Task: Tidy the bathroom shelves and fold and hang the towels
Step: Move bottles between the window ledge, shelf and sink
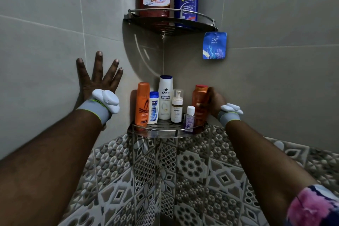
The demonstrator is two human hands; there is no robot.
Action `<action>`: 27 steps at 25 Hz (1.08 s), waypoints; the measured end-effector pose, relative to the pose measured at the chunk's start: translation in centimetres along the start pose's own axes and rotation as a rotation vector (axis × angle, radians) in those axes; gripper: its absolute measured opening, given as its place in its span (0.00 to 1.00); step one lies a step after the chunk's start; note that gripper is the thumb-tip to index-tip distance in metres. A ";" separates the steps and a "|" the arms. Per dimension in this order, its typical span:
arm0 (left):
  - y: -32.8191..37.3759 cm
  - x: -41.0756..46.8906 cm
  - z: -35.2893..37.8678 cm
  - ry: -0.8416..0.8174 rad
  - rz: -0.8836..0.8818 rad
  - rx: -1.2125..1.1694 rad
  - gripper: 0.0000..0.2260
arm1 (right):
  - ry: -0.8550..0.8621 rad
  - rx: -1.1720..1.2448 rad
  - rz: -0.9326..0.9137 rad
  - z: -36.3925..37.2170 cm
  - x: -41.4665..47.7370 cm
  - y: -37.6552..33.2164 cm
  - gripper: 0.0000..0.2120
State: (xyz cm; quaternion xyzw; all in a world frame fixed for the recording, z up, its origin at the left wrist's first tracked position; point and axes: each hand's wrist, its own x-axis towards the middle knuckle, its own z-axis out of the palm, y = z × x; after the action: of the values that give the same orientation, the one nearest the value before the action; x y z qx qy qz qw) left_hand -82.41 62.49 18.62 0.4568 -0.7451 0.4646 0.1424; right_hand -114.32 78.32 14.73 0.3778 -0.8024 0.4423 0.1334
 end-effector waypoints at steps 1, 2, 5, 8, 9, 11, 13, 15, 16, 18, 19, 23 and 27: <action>0.0 0.0 0.0 0.005 0.003 -0.001 0.50 | 0.010 0.012 0.000 0.0 0.0 0.3 0.28; 0.0 0.1 0.1 0.005 0.004 -0.001 0.51 | 0.015 0.017 -0.002 0.0 0.0 0.5 0.28; -0.1 0.1 0.3 0.023 0.005 0.000 0.51 | 0.068 0.010 0.021 0.3 -0.1 0.9 0.26; -0.1 -0.1 0.4 0.044 0.011 0.008 0.50 | 0.204 0.103 0.064 0.7 -0.8 0.9 0.18; -0.1 0.0 0.5 0.055 0.014 0.015 0.48 | 0.248 0.150 0.064 0.7 -1.4 0.8 0.14; -0.1 0.0 0.5 0.072 0.019 0.029 0.46 | 0.239 0.243 0.024 0.7 -2.8 0.8 0.10; -0.1 0.1 0.7 0.082 0.018 0.031 0.43 | 0.063 0.340 0.007 0.8 -4.2 0.9 0.15; -0.1 0.1 1.0 0.101 0.021 0.033 0.39 | -0.152 0.360 0.062 1.1 -5.2 1.1 0.22; -0.1 0.1 1.0 0.108 0.019 0.026 0.37 | -0.207 0.343 0.085 1.5 -5.3 1.3 0.24; -0.1 0.0 0.9 0.107 0.017 0.020 0.36 | -0.239 0.284 0.093 2.3 -5.4 1.2 0.25; -0.1 0.0 0.8 0.099 0.015 0.020 0.36 | -0.238 0.249 0.098 2.7 -5.4 1.3 0.26; -0.2 -0.1 0.4 0.064 0.020 0.031 0.40 | -0.203 0.240 0.177 4.2 -4.9 0.7 0.24; -0.2 -0.3 0.2 0.061 0.017 0.012 0.38 | -0.140 0.162 0.198 5.4 -4.1 0.0 0.21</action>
State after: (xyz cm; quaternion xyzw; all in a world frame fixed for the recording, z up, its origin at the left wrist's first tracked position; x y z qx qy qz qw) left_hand -82.05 62.40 18.45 0.4371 -0.7415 0.4838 0.1584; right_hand -110.87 75.97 9.36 0.3365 -0.8048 0.4889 0.0019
